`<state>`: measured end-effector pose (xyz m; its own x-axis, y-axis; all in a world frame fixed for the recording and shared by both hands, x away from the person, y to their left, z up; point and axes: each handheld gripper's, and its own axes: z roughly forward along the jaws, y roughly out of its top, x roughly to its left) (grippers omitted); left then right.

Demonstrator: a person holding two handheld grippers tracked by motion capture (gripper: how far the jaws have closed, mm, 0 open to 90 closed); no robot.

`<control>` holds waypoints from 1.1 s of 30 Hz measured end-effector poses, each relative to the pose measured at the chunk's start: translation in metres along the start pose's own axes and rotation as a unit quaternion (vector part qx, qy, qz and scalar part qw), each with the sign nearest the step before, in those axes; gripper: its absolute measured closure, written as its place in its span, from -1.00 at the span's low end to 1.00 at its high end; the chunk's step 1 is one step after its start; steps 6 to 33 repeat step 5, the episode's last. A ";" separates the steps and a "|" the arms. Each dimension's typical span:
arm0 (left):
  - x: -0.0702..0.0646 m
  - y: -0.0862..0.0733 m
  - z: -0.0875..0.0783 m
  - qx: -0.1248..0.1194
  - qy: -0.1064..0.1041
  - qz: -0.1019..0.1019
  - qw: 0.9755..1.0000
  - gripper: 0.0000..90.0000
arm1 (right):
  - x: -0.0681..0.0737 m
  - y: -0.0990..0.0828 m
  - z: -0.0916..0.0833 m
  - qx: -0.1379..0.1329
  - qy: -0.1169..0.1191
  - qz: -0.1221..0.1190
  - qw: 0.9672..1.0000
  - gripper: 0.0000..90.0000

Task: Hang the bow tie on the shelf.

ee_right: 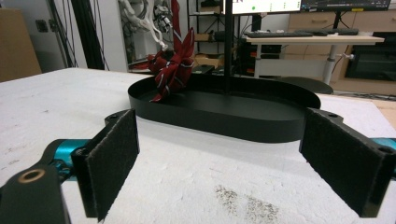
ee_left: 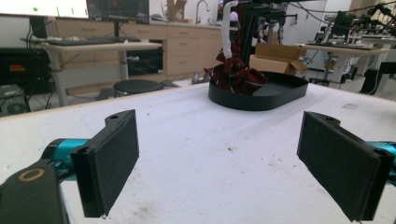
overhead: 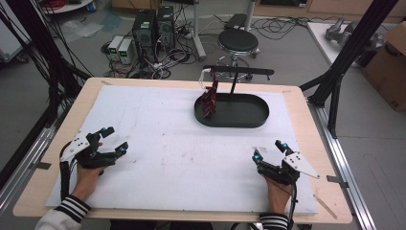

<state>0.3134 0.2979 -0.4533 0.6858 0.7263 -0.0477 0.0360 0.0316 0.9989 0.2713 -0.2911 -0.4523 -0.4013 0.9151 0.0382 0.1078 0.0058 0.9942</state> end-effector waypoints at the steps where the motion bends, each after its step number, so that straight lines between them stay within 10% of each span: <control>1: 0.000 0.000 0.000 0.001 0.002 -0.001 1.000 -0.71 | 0.000 0.000 0.000 0.002 0.001 0.001 1.000 -0.75; 33: 0.000 0.000 -0.001 -0.002 0.002 -0.003 1.000 -0.71 | 0.001 0.000 0.000 0.002 0.000 0.003 1.000 -0.75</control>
